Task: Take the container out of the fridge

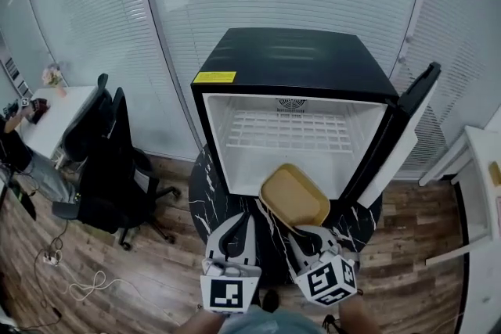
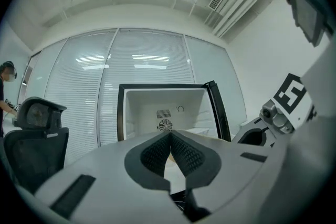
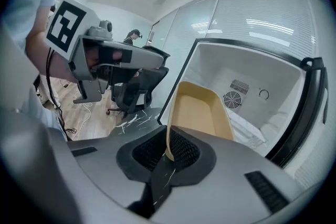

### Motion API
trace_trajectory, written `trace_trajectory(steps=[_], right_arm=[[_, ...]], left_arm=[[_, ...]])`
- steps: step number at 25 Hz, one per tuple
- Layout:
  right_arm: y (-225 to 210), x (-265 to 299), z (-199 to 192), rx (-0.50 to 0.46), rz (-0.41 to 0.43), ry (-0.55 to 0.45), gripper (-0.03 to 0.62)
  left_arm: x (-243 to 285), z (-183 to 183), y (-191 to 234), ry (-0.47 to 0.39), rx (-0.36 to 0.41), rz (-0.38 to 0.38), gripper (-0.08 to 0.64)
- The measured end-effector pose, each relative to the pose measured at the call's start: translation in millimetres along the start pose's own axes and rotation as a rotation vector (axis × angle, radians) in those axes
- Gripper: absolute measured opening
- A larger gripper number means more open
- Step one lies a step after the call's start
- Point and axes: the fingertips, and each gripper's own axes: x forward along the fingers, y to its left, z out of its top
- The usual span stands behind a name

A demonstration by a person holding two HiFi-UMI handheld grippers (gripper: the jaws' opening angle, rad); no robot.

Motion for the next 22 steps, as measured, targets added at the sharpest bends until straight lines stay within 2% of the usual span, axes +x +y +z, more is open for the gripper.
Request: trace_trajectory(steps=[10, 17, 22], right_arm=[[-10, -64, 62, 0.018, -0.096, -0.225, 0.031], [-8, -104, 102, 0.045, -0.15, -0.419, 0.031], [-7, -109, 110, 0.064, -0.181, -0.464, 0.031]], left_arm=[[-29, 55, -8, -0.108, 0.062, 0.024, 0.014], [-51, 87, -12, -0.189, 0.08, 0.038, 0.014], [-56, 91, -7, -0.195, 0.068, 0.058, 0.014]])
